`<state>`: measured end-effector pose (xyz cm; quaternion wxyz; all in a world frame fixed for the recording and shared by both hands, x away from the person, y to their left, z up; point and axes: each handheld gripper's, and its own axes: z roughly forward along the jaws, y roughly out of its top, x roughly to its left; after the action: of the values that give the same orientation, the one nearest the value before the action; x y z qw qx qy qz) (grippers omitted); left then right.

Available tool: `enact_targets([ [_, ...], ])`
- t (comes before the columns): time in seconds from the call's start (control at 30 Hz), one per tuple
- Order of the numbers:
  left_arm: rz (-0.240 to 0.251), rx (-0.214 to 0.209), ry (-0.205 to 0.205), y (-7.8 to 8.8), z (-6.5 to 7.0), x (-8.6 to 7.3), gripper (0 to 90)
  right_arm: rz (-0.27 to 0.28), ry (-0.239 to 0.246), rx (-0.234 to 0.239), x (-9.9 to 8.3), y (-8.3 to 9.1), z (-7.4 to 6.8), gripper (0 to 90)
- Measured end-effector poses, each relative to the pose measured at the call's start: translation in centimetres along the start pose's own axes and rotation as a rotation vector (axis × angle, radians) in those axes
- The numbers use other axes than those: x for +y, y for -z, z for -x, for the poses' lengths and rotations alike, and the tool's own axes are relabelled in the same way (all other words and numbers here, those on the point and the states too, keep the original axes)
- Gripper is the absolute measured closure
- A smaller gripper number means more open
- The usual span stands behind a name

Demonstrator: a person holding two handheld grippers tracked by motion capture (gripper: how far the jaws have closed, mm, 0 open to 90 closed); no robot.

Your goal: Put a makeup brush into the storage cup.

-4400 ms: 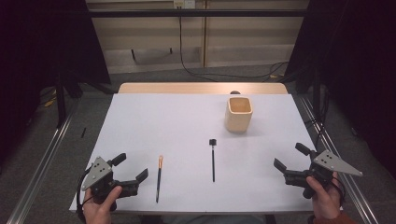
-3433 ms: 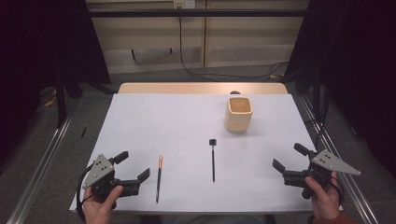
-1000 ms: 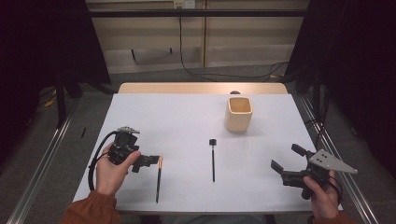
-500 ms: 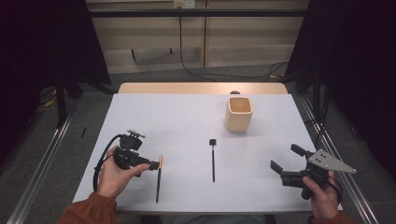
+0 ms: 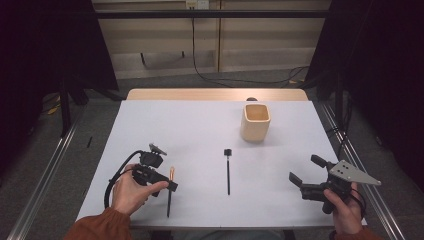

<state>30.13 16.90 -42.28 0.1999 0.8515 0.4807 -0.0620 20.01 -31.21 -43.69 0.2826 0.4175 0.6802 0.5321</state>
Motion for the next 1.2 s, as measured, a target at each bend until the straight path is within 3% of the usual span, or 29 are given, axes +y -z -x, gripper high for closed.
enact_targets([
  [0.07, -0.004, -0.009, 0.015, -0.2, 0.0, -0.1, 44.1, -0.004, -0.005, 0.006, 0.0, 0.0, -0.1, 0.4],
  [0.27, -0.032, 0.004, 0.041, -0.7, 0.0, 0.1, 47.8, -0.008, 0.002, 0.01, 0.0, -0.1, -0.1, 0.4],
  [0.37, -0.068, 0.011, 0.054, -1.1, 0.1, 0.2, 49.4, -0.009, 0.002, 0.01, 0.0, -0.1, -0.1, 0.4],
  [0.63, -0.119, 0.034, 0.042, -2.0, 0.3, 0.3, 53.7, -0.01, 0.001, 0.013, -0.1, -0.1, -0.1, 0.4],
  [0.8, -0.131, 0.079, 0.007, -2.3, 0.8, 0.4, 55.7, -0.016, 0.004, 0.017, -0.1, -0.2, -0.1, 0.4],
  [1.0, -0.15, 0.077, 0.024, -2.4, -0.1, 0.6, 70.8, -0.015, 0.005, 0.016, -0.1, -0.1, -0.1, 0.3],
  [1.03, -0.156, 0.084, 0.02, -2.4, -0.3, 0.7, 74.4, -0.015, 0.005, 0.016, -0.1, -0.2, -0.1, 0.3],
  [1.07, -0.154, 0.065, 0.023, -2.5, -0.8, 0.6, 82.5, -0.015, 0.004, 0.017, -0.1, -0.2, -0.2, 0.3],
  [1.17, -0.151, 0.062, 0.022, -2.5, -0.8, 0.5, 82.5, -0.014, 0.008, 0.018, -0.1, -0.1, -0.2, 0.2],
  [1.2, -0.159, 0.091, 0.001, -2.6, -0.4, 0.6, 82.6, -0.015, 0.006, 0.017, -0.1, -0.1, -0.2, 0.2],
])
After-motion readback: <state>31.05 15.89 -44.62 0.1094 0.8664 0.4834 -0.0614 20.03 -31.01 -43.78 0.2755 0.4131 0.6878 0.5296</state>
